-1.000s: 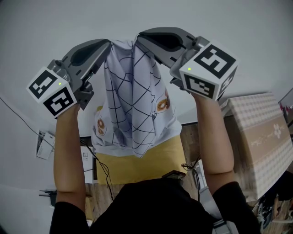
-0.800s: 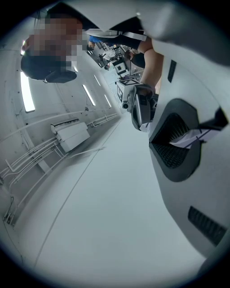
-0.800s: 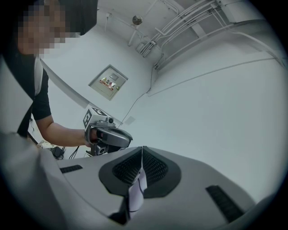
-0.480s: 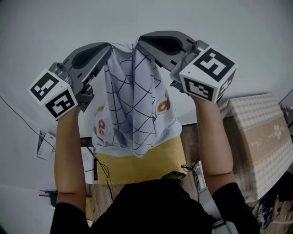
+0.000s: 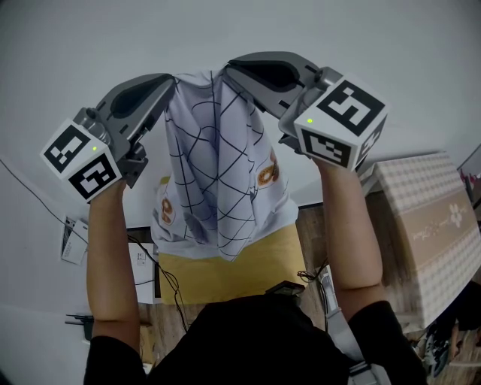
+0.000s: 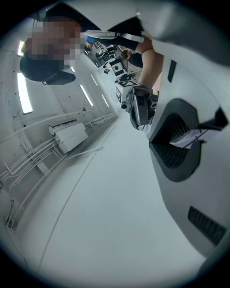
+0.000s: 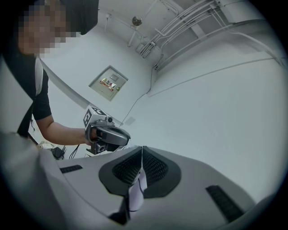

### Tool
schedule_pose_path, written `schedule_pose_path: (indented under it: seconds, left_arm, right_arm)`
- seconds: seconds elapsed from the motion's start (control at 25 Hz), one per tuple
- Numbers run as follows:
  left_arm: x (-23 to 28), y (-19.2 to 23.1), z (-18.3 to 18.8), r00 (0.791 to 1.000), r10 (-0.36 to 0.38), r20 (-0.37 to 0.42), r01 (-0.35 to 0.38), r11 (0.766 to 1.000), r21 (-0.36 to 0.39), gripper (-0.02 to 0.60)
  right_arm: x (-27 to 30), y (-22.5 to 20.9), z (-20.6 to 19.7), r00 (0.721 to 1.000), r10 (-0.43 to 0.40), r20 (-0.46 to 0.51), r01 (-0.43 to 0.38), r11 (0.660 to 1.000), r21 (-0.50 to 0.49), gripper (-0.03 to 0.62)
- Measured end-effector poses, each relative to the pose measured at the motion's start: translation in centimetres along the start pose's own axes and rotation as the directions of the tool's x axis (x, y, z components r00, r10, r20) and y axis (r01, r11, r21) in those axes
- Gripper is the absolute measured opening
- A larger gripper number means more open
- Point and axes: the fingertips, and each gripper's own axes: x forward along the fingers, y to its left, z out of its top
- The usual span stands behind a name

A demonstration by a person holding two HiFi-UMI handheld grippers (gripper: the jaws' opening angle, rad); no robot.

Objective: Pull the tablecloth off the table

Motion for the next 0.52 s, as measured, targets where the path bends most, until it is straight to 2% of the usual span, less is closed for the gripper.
schedule_pose_path:
  seconds: [0.52]
  left_arm:
    - [0.00, -0.06, 0.25, 1.000, 0.014, -0.002, -0.014, 1.000, 0.004, 0.014]
  right_arm:
    - [-0.56, -0.24, 0.17, 1.000, 0.002, -0.001, -0.002, 1.000, -0.004, 0.020]
